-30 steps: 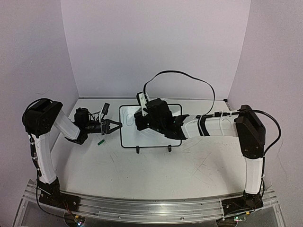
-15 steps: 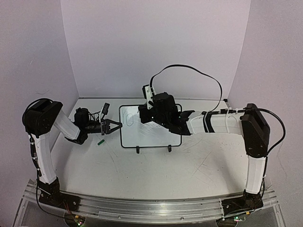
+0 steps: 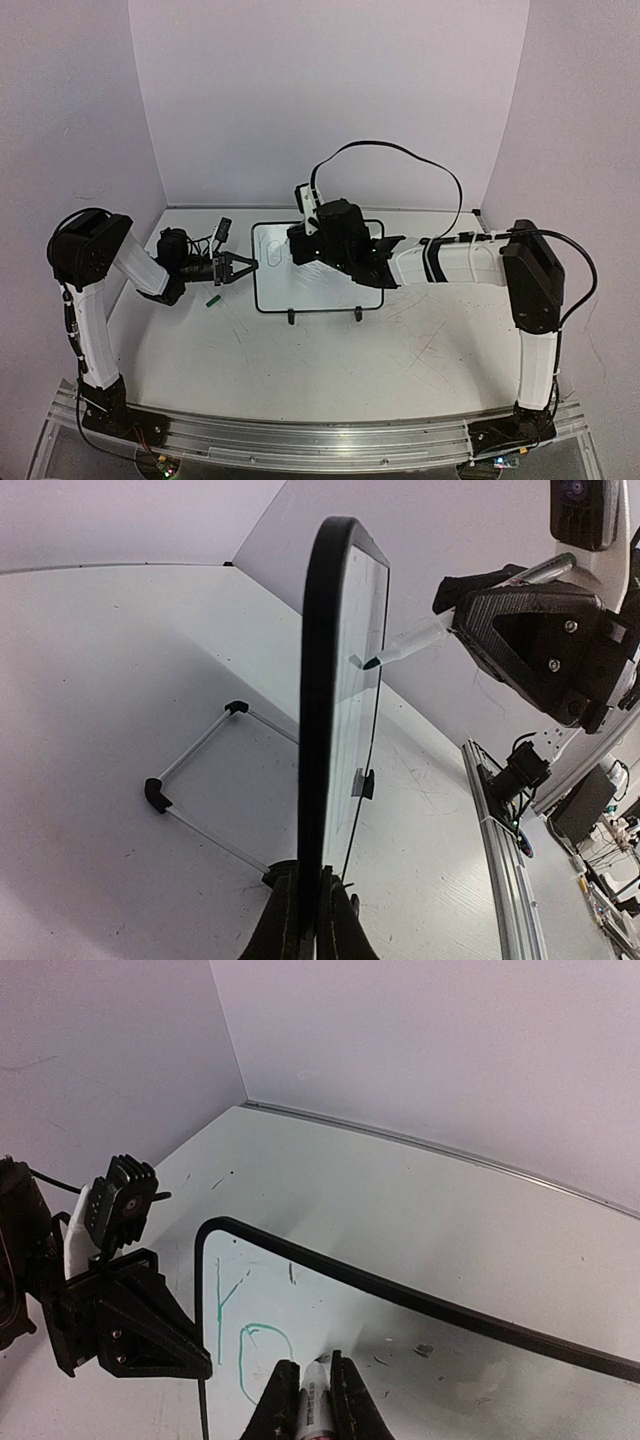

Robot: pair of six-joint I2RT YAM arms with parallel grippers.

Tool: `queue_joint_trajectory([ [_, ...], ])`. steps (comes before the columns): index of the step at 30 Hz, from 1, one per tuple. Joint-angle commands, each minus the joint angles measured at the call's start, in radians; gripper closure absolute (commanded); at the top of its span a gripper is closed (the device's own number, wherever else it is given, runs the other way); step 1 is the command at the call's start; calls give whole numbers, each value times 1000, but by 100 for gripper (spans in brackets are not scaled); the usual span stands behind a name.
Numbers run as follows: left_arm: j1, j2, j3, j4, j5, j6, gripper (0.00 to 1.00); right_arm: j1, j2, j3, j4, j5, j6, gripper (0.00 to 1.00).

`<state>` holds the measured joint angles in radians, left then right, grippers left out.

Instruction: Write a sentence on the whiteboard

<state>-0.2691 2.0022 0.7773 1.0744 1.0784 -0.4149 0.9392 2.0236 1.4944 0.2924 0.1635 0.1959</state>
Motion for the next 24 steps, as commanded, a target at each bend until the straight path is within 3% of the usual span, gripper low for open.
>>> queue_joint_trajectory([
  [1, 10, -22, 11, 20, -8, 8, 100, 4, 18, 46, 27, 27, 2, 100],
  [24, 11, -19, 17, 19, -7, 7, 100, 4, 23, 38, -28, 61, 8, 100],
])
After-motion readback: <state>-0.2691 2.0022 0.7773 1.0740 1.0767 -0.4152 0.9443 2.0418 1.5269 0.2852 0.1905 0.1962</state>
